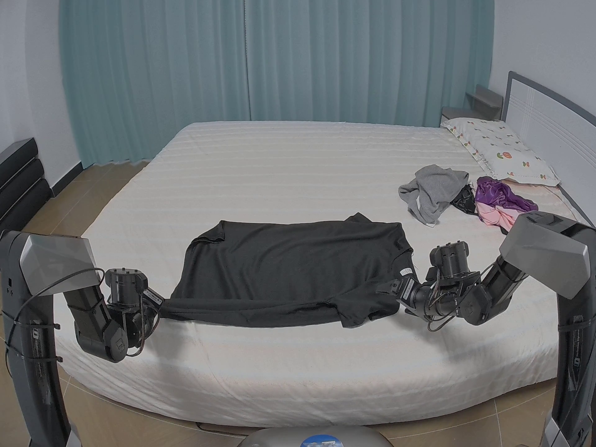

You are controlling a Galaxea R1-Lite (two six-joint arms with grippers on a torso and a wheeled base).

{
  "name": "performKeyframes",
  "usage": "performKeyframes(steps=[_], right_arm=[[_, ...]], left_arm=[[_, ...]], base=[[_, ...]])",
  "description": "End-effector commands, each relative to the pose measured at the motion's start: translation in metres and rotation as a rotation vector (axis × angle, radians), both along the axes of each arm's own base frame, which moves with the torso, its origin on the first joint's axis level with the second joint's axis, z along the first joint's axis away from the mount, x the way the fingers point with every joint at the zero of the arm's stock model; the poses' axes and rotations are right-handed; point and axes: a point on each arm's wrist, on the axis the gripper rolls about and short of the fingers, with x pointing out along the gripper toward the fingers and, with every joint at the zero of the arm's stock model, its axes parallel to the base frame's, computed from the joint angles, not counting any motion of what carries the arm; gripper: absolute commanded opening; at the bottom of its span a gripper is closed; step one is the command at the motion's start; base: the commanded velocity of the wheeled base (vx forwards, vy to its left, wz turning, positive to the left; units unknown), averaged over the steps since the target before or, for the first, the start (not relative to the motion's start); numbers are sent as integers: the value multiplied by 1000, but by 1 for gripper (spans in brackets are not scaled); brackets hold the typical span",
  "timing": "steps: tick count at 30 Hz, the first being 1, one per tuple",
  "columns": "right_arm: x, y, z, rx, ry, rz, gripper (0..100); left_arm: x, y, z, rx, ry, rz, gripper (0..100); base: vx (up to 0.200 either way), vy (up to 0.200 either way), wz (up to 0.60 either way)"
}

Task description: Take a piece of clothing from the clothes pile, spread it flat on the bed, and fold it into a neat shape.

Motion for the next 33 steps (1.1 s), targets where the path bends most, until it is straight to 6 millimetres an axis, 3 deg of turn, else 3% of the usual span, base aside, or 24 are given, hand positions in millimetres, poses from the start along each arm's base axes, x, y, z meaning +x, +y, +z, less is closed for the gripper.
performKeyframes(steps=[1, 9, 10, 17, 18, 22, 27, 33], right_arm=[[0, 14, -18, -16, 26, 32, 100], [7, 16, -22, -15, 16, 34, 100], [7, 15, -22, -17, 15, 32, 0], [8, 12, -12, -12, -7, 21, 0], [5, 9, 1, -7, -21, 17, 0], [-17, -2, 18, -2, -9, 12, 0], [-35, -14, 23, -16, 20, 3, 0], [-71, -39, 53, 10, 9, 1, 0]], left_arm=[[0, 0, 0, 0, 0, 0, 0], [0, 0, 0, 0, -1, 0, 0], [0, 0, 0, 0, -1, 0, 0], [0, 0, 1, 0, -1, 0, 0], [-3, 0, 0, 3, 7, -2, 0], [-9, 0, 3, 6, 15, -3, 0], [-18, 1, 8, 20, 27, -15, 0], [-32, 1, 14, 96, 65, -70, 0]], base=[[0, 0, 0], [0, 0, 0], [0, 0, 0], [0, 0, 0], [0, 0, 0], [0, 0, 0], [0, 0, 0], [0, 0, 0]])
